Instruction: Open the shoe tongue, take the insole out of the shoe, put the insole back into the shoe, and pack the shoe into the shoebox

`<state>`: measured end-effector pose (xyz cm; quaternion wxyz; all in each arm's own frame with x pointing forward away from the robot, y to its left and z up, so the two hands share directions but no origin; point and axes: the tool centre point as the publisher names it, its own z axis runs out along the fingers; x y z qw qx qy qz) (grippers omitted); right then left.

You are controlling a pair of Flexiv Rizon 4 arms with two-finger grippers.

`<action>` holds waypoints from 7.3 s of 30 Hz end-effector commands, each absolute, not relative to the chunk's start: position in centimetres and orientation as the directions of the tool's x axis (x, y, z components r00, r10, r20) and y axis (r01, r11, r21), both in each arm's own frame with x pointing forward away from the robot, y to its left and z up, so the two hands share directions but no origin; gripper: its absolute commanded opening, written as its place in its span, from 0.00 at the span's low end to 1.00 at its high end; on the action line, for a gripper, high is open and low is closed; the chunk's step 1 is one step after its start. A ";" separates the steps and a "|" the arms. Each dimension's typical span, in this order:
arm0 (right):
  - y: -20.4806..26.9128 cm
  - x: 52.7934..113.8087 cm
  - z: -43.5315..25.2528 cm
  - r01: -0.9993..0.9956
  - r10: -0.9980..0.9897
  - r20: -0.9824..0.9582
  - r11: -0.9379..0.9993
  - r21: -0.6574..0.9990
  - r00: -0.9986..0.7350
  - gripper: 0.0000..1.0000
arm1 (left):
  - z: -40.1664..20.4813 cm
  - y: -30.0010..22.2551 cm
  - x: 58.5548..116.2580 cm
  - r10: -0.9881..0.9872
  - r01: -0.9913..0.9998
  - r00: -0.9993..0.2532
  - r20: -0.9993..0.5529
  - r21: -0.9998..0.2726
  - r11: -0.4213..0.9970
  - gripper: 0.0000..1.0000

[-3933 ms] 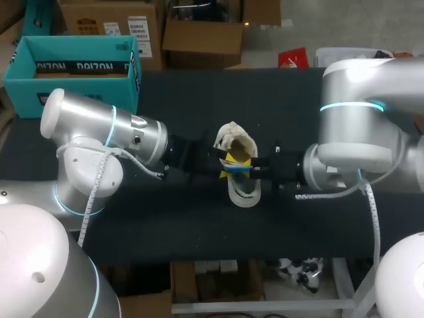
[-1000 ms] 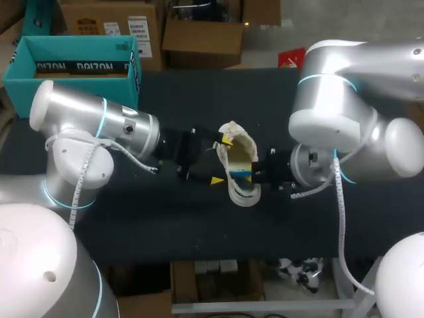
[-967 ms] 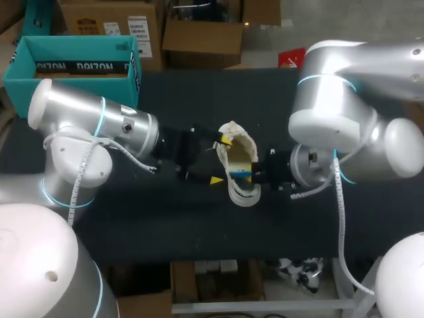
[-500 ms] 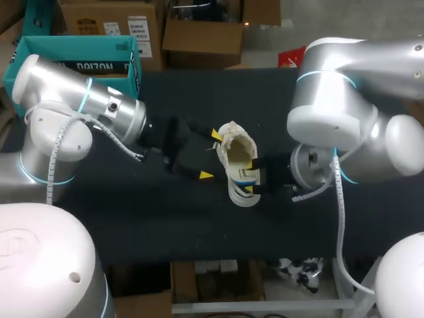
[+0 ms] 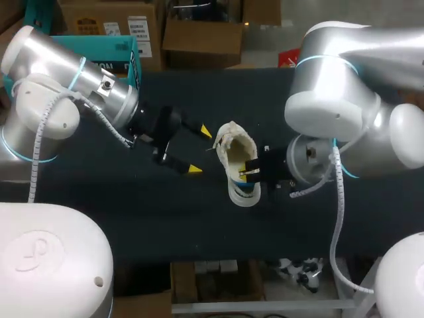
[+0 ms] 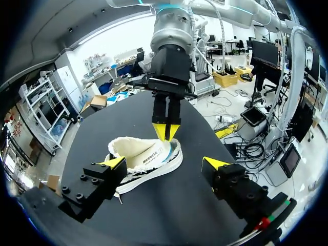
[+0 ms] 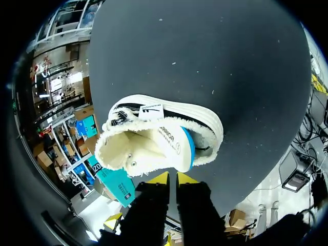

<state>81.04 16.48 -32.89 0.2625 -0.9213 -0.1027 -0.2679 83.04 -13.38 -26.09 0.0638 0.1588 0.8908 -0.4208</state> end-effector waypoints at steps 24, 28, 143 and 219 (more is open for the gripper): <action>16.9 82.9 -41.0 0.303 0.015 0.495 -0.806 -0.508 0.869 0.00 | -24.7 -8.6 81.9 0.141 0.207 -0.978 -0.152 -0.744 0.635 1.00; 16.6 82.8 -40.5 0.316 0.006 0.510 -0.791 -0.524 0.860 0.00 | -24.6 -8.6 81.6 0.137 0.187 -0.982 -0.129 -0.736 0.651 1.00; 5.6 90.8 -24.4 0.967 0.632 0.744 -0.037 -0.251 0.217 1.00 | -27.6 -11.7 78.7 -0.806 -0.822 -0.527 0.269 -0.400 0.404 1.00; -2.8 85.1 -23.9 0.253 0.253 0.009 0.963 0.095 -0.967 1.00 | -32.2 -14.8 87.0 -0.960 -0.935 -0.209 0.185 -0.325 0.141 0.00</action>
